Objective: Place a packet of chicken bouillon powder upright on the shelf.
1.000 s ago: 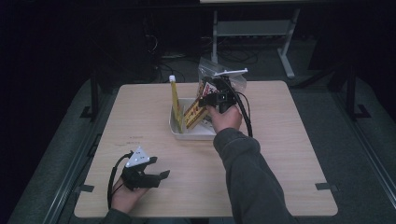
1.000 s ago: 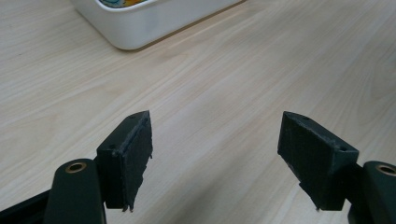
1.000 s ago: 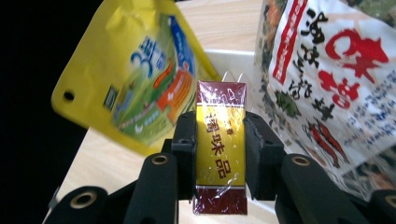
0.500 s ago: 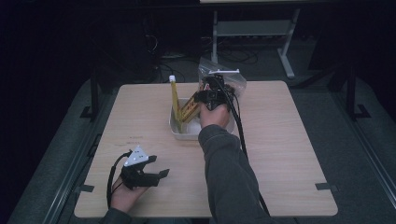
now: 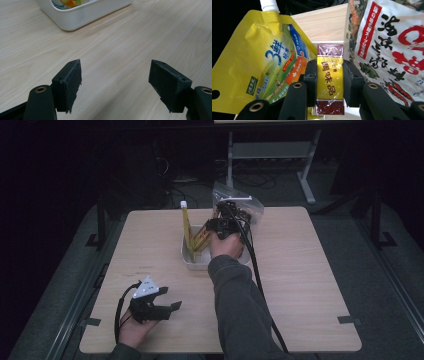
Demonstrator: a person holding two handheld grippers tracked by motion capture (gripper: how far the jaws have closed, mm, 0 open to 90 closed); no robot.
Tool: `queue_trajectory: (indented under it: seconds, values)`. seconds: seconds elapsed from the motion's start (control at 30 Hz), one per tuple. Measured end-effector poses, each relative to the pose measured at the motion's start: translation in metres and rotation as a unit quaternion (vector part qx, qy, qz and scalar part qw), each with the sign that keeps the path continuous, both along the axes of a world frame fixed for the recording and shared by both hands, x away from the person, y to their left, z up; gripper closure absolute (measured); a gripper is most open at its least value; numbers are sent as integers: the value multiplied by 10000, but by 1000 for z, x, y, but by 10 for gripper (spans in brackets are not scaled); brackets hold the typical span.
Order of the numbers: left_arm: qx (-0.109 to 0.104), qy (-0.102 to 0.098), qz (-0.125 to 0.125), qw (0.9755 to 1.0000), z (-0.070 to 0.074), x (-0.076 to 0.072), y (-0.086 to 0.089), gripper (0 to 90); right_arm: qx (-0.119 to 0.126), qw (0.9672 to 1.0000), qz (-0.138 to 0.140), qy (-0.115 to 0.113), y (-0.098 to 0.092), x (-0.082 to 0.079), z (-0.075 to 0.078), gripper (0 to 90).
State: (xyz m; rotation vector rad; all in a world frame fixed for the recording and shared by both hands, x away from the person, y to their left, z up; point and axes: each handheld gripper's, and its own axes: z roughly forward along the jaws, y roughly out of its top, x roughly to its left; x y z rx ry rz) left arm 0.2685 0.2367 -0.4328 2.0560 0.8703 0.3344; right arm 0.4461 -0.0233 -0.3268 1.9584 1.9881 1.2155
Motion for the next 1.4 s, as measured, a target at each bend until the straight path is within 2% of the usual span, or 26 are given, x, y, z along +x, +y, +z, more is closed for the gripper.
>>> queue_trajectory:
  seconds: [0.17,0.4,0.57,0.7,0.8,0.87,0.97,1.07,1.27,1.33,1.4]
  values:
    - [-4,-3,-8,10000,0,0,0,259,-130,9998,62,-97,4,-4,1,662]
    - [12,-1,-31,10000,1,-2,-1,259,-6,9996,198,-189,1,-14,1,597]
    - [33,-13,-50,10000,1,-2,-3,259,50,9991,345,-246,3,-20,1,617]
    - [30,-6,-52,10000,1,-2,-4,260,121,9990,358,-240,5,-20,0,605]
    - [17,0,-42,10000,1,-2,-3,260,85,9989,391,-223,6,-20,-1,590]
    - [13,-3,-43,10000,1,-2,-2,260,102,9990,387,-213,5,-21,-1,609]
    - [15,-22,-40,10000,2,-3,-3,261,-54,9992,342,-201,5,-22,0,668]
    - [20,-33,-45,10000,2,-4,-3,261,-101,9995,261,-163,6,-24,1,673]
    - [24,-43,-50,10000,3,-4,-4,262,-227,9994,77,-234,9,-30,2,676]
    - [11,-45,-47,10000,3,-4,-4,262,-253,9994,70,-216,13,-31,2,674]
    - [5,-55,-44,10000,3,-5,-4,263,-309,9990,116,-290,16,-33,2,663]
